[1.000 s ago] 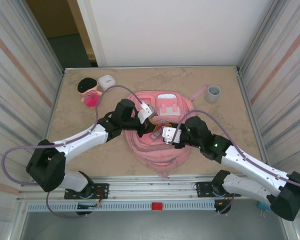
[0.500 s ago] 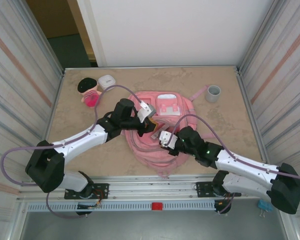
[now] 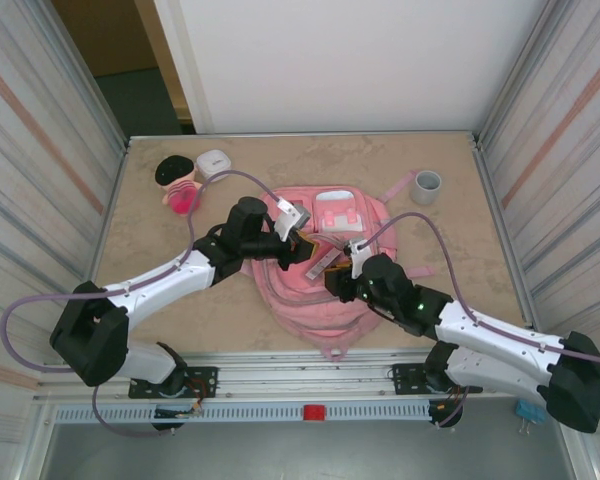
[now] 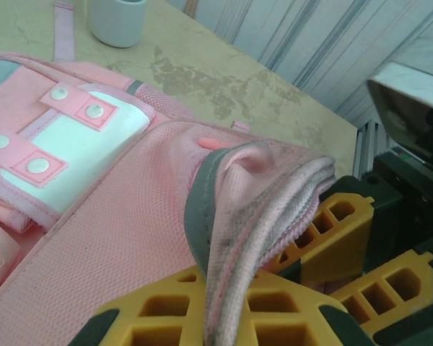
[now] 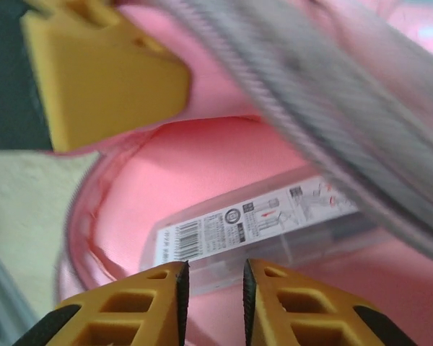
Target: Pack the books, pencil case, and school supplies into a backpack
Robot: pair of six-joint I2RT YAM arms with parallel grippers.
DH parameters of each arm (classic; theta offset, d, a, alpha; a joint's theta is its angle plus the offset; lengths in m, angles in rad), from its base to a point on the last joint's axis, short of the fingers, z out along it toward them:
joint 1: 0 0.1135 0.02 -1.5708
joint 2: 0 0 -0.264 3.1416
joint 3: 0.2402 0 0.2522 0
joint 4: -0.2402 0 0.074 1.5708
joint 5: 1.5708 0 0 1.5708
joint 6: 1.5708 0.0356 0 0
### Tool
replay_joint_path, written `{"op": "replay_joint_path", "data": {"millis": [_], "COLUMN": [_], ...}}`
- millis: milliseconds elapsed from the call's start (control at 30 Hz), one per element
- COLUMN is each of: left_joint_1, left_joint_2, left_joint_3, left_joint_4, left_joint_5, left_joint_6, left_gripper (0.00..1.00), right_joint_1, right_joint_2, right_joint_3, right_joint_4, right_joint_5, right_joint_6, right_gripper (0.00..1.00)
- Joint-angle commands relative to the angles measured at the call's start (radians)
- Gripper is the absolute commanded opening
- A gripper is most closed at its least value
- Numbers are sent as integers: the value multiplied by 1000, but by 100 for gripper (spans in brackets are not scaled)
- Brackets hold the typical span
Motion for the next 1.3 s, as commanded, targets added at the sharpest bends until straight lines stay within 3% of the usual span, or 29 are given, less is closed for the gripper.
{"op": "replay_joint_path", "data": {"millis": [0,100,133,233,500,667,967,1067,1267], "left_joint_1": [-5,-5,-5,-5,-5,-6,-38,-37,-37], "left_joint_2": [-64,-63,-65,-71,-107,-127,-118,-116,-110], "left_joint_3": [23,30,32,23,6,-4,-6,-12,-7], "left_joint_4": [133,113,111,125,128,148,182,170,99], "left_joint_5": [-21,-44,-46,-39,-37,0,34,-5,-111], "left_joint_6": [-52,-66,-71,-79,-81,-82,-83,-78,-41], "left_gripper": [6,6,6,6,7,7,7,7,7], "right_joint_1": [55,86,82,74,71,53,-7,-8,-7], "right_joint_2": [24,91,121,209,336,323,358,315,175], "right_joint_3": [64,124,158,257,249,198,189,197,178], "right_joint_4": [-92,-130,-191,-327,-223,-186,63,30,-134], "right_joint_5": [-17,-21,-21,-42,-55,39,47,57,46], "right_joint_6": [398,555,646,775,959,978,860,794,630], "right_gripper": [33,51,53,56,54,47,23,23,37]}}
